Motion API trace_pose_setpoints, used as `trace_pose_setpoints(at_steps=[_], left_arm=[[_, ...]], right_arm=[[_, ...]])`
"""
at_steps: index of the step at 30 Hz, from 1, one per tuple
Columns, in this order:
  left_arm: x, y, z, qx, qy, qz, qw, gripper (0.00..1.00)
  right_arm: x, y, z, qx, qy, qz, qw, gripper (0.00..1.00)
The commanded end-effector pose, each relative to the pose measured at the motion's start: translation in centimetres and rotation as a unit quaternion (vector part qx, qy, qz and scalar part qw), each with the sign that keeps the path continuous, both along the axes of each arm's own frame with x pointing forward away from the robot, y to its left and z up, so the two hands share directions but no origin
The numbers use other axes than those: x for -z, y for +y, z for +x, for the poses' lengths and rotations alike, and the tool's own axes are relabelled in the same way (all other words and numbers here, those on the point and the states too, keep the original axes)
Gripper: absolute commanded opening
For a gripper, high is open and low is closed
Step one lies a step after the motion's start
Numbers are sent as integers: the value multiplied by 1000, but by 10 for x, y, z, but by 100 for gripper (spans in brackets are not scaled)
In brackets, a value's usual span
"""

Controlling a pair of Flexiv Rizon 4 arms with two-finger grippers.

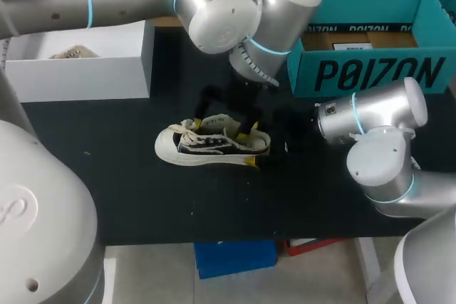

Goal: Take the shoe out of the shoebox, open the shoe tongue, remove and reinsert the insole, then place the shoe into the shoebox

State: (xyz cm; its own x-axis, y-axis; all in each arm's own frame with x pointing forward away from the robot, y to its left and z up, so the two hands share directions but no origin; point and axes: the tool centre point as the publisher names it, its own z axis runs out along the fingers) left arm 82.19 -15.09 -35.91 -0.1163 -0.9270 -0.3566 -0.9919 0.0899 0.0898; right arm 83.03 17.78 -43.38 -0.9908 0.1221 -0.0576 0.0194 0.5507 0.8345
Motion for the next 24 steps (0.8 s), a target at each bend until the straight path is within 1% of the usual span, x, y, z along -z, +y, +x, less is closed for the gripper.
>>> trace_pose_setpoints(at_steps=[1, 2, 4, 5, 6, 8, 9, 10, 16, 24], left_arm=[[7, 0, 2, 0, 1, 2, 1000, 100], [8, 0, 2, 0, 1, 3, 1000, 96], [9, 0, 2, 0, 1, 3, 1000, 76], [9, 0, 3, 0, 1, 4, 1000, 73], [9, 0, 3, 0, 1, 4, 1000, 52], [10, 0, 3, 1, -1, 5, 1000, 35], [10, 0, 3, 1, -1, 6, 1000, 32], [10, -1, 3, 4, -2, 6, 1000, 0], [8, 1, 3, 5, -5, 5, 1000, 0], [-5, 9, 6, 4, -17, -6, 1000, 0]], right_arm=[[1, 3, 1, 1, 1, -2, 1000, 0], [1, 3, 1, 1, 1, -2, 1000, 0], [1, 3, 1, 1, 1, -2, 1000, 0], [1, 3, 1, 1, 1, -2, 1000, 0], [1, 3, 1, 1, 1, -2, 1000, 0], [1, 3, 1, 1, 1, -2, 1000, 0], [1, 3, 1, 1, 1, -2, 1000, 0], [1, 3, 1, 1, 1, -2, 1000, 0], [1, 3, 1, 1, 1, -2, 1000, 0], [1, 3, 1, 1, 1, -2, 1000, 0]])
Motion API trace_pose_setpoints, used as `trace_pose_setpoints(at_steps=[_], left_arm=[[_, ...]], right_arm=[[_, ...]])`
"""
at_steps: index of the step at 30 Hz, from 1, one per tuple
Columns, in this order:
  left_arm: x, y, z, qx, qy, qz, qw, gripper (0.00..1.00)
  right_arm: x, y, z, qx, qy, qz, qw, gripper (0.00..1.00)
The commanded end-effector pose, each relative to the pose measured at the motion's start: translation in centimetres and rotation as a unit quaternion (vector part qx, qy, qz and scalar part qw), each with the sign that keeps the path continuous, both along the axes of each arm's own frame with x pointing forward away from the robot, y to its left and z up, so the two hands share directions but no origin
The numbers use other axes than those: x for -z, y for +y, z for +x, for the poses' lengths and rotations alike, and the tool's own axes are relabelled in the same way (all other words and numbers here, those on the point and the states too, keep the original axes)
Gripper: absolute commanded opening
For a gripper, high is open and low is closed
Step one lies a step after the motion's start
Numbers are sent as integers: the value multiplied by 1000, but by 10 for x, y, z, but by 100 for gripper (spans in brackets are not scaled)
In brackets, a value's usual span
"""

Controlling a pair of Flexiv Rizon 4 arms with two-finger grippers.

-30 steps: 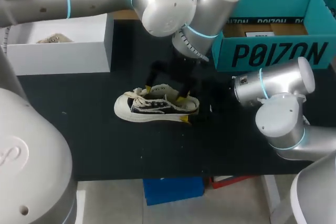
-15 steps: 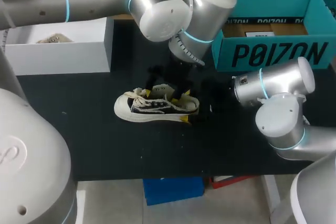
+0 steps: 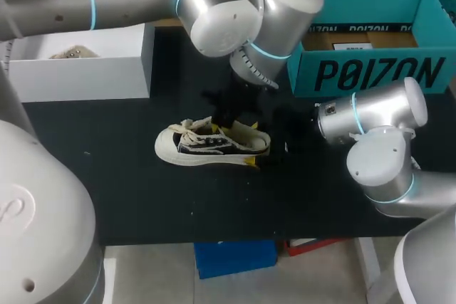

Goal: Take the shoe out of the shoebox, open the shoe tongue, remove and reinsert the insole, then place the shoe into the shoebox

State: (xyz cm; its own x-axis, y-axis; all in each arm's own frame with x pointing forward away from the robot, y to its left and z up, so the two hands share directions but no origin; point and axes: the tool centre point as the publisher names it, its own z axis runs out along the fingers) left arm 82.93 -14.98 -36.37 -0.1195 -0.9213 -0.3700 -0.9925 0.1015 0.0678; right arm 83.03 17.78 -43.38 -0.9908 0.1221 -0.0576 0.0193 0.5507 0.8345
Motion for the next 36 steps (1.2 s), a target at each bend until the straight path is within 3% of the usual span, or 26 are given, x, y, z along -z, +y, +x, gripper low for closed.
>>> trace_pose_setpoints(at_steps=[1, 21, 36], left_arm=[[-12, 9, 0, -4, -3, -16, 1000, 0], [-54, 43, 16, -30, -30, -86, 995, 0], [-48, 78, 17, -58, -30, -122, 990, 0]], right_arm=[[1, 3, 1, 1, 1, -2, 1000, 0], [1, 3, 1, 1, 1, -2, 1000, 0], [1, 3, 1, 1, 1, -2, 1000, 0]])
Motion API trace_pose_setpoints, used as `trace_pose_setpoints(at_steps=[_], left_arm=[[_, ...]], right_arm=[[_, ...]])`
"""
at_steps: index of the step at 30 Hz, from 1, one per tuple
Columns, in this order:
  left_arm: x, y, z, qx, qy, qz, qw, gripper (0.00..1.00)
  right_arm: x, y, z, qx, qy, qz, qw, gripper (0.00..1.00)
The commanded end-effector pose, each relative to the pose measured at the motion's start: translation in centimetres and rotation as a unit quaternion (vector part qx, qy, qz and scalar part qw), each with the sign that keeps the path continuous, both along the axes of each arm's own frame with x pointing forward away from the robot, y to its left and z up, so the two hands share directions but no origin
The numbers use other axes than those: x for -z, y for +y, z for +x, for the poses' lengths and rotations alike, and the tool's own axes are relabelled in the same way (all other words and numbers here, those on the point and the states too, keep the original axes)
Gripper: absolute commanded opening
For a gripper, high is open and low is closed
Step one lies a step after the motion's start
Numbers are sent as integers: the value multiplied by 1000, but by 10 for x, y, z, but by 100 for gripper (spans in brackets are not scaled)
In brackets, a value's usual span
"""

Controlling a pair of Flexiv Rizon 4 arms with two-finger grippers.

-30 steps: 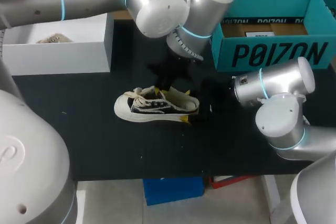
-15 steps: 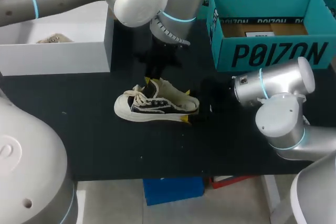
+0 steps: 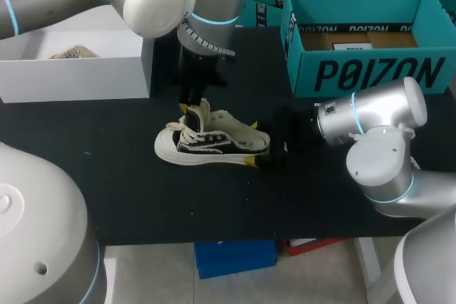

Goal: Take the shoe out of the shoebox, open the shoe tongue, remove and reinsert the insole, then place the shoe into the shoebox

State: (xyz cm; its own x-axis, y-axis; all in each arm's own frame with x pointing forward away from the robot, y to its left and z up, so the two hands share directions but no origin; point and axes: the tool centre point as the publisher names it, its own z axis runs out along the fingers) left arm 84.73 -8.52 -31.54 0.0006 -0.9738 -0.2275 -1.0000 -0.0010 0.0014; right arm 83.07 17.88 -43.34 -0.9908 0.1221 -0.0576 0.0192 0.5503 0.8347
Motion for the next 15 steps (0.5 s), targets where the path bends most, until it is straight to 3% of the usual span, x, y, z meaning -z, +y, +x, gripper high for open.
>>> trace_pose_setpoints(at_steps=[1, 15], left_arm=[[1, 15, -1, -5, -3, -48, 999, 0], [14, 30, -8, -13, 4, -46, 999, 0]], right_arm=[[1, 2, 0, 1, 1, -2, 1000, 0], [1, 2, 0, 1, 1, -2, 1000, 0]])
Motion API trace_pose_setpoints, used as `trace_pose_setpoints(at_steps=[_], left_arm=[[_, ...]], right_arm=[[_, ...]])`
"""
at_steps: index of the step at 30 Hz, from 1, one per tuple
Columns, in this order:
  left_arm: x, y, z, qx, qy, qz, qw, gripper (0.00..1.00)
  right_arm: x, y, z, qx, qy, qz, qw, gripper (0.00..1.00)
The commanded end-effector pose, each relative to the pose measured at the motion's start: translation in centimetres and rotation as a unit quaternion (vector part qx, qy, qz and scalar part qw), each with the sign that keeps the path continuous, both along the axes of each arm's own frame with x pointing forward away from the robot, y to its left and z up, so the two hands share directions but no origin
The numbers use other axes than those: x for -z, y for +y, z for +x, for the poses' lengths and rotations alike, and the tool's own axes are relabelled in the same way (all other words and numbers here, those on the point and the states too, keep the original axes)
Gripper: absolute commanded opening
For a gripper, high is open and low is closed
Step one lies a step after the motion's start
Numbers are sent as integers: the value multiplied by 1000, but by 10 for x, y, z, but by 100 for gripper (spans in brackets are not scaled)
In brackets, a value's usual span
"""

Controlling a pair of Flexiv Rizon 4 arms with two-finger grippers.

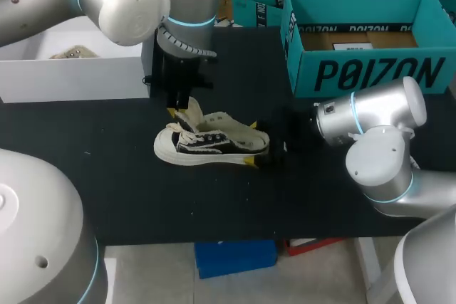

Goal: Take the shoe out of the shoebox, open the shoe tongue, remove and reinsert the insole, then place the shoe into the shoebox

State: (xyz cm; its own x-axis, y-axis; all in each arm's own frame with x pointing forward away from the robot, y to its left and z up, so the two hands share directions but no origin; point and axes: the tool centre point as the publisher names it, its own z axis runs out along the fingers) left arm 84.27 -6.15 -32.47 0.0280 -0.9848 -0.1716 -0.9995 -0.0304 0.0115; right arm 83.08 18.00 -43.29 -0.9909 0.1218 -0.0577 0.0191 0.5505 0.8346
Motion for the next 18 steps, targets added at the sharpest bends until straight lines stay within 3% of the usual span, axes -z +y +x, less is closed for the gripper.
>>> trace_pose_setpoints(at_steps=[1, 10, 11, 12, 14, 15, 16, 18], left_arm=[[6, 7, -4, 4, -1, -16, 1000, 0], [10, 7, -8, 3, -11, -6, 1000, 1], [10, 8, -8, 2, -11, -6, 1000, 16], [10, 8, -8, 1, -11, -6, 1000, 25], [10, 9, -7, -2, -12, -5, 1000, 31], [9, 9, -6, -5, -12, -5, 1000, 48], [8, 10, -5, -6, -10, -6, 1000, 100], [5, 11, -3, -8, -2, -13, 1000, 100]], right_arm=[[2, 0, 0, 1, 1, -2, 1000, 0], [2, 0, 0, 1, 1, -2, 1000, 0], [2, 0, 0, 1, 1, -2, 1000, 0], [2, 0, 0, 1, 1, -2, 1000, 0], [2, 0, 0, 1, 1, -2, 1000, 0], [2, 0, 0, 1, 1, -2, 1000, 0], [2, 0, 0, 1, 1, -2, 1000, 0], [2, 0, 0, 1, 1, -2, 1000, 0]])
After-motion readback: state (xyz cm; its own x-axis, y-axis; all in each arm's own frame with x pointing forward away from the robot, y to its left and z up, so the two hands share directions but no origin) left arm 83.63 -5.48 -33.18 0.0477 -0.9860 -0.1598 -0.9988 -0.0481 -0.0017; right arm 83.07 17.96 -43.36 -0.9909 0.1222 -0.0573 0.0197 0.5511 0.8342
